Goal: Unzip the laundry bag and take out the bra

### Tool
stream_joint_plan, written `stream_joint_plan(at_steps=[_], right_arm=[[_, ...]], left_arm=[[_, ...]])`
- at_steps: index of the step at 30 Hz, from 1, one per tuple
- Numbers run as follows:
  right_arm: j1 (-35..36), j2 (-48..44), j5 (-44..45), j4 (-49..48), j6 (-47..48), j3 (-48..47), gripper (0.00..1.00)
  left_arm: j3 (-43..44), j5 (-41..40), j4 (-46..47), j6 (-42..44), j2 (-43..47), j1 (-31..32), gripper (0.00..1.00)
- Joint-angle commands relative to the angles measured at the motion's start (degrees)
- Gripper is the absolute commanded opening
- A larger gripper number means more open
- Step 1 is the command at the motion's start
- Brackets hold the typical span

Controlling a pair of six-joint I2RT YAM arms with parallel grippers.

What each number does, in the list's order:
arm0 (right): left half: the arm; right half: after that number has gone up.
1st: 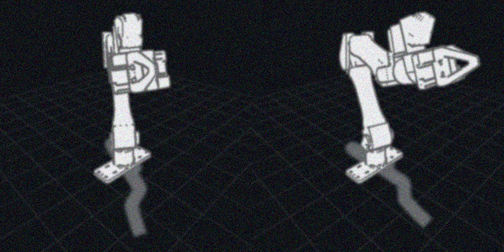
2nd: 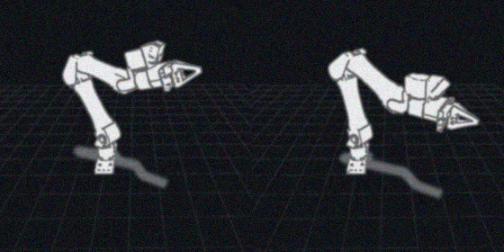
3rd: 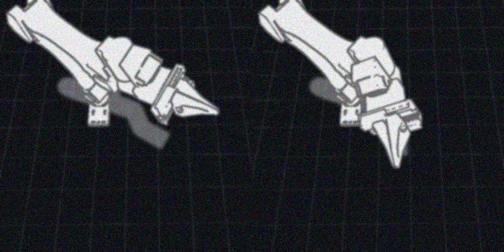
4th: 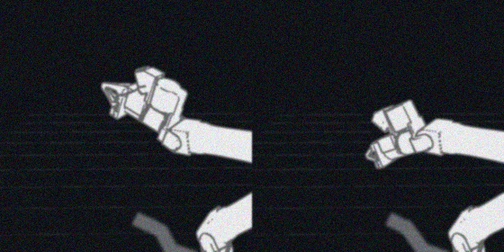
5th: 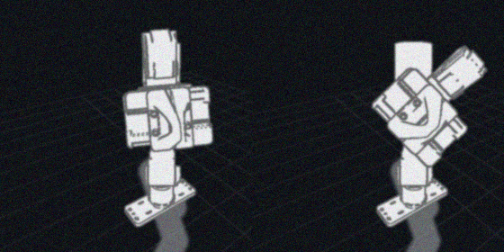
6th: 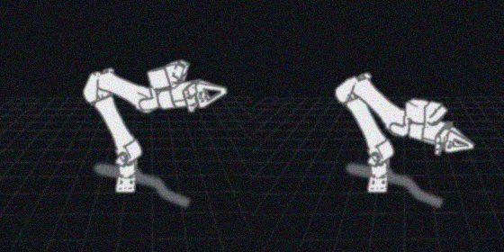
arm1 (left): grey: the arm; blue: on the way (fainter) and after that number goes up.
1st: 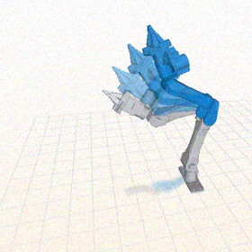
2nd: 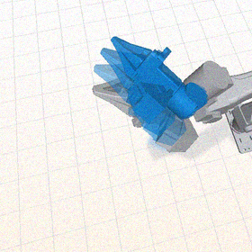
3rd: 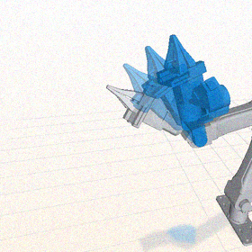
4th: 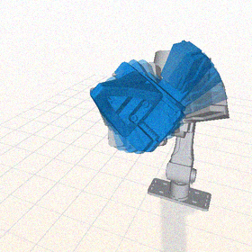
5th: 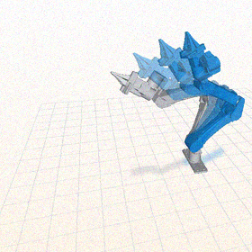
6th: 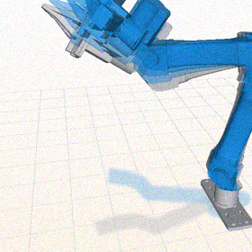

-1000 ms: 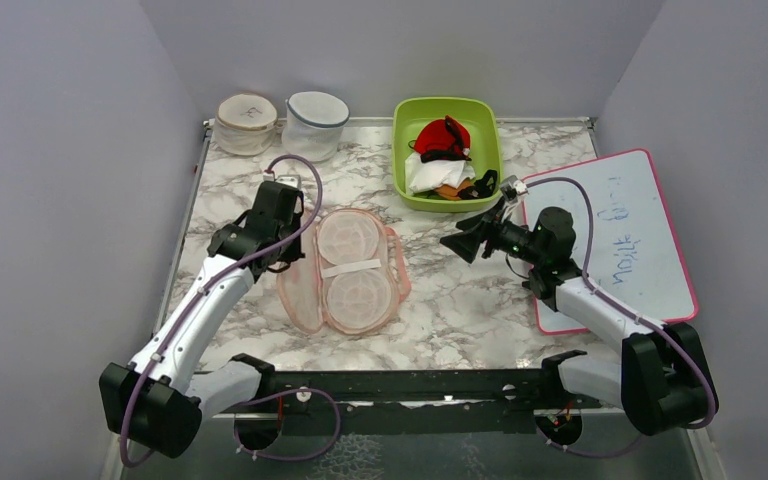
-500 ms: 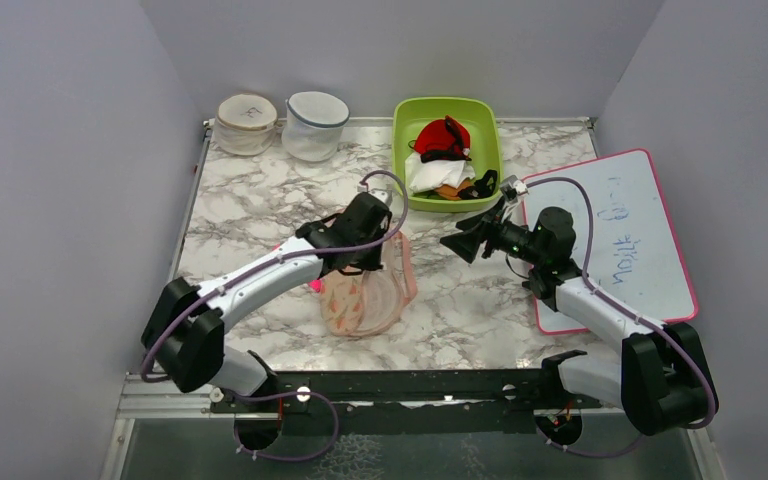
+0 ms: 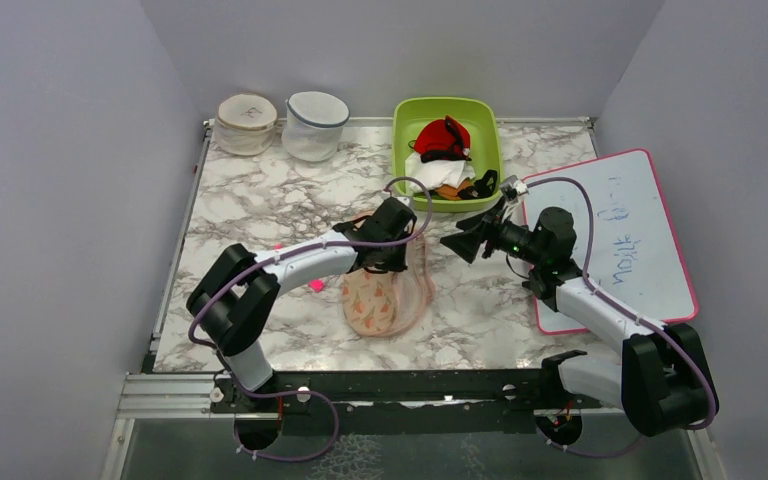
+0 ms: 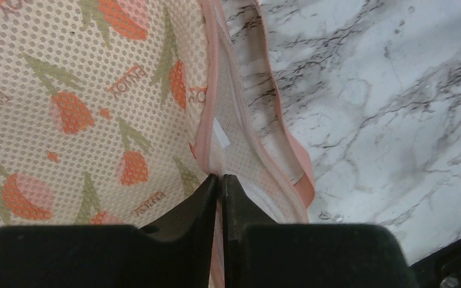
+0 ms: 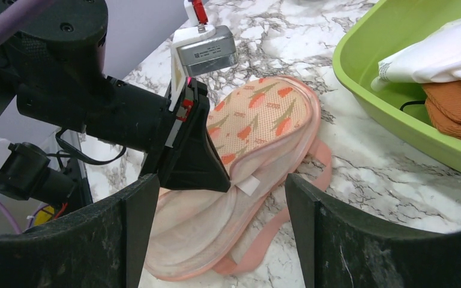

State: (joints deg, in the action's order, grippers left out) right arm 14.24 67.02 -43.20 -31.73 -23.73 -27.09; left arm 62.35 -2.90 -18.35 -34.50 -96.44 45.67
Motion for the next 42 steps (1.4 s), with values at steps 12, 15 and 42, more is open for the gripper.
stream_joint_plan(at_steps=[12, 15, 42], right_arm=[[0.0, -0.28, -0.25, -1.41, 0.82, 0.88, 0.75], [0.0, 0.34, -0.29, -1.52, 0.94, 0.9, 0.75], [0.35, -24.43, 29.32, 53.61, 13.12, -35.59, 0.92]], left_arm=[[-13.02, 6.94, 19.07, 1.93, 14.59, 0.11, 0.71], [-14.64, 3.88, 17.69, 5.31, 20.78, -1.6, 0.75], [11.53, 5.23, 4.28, 25.36, 50.68, -34.44, 0.99]])
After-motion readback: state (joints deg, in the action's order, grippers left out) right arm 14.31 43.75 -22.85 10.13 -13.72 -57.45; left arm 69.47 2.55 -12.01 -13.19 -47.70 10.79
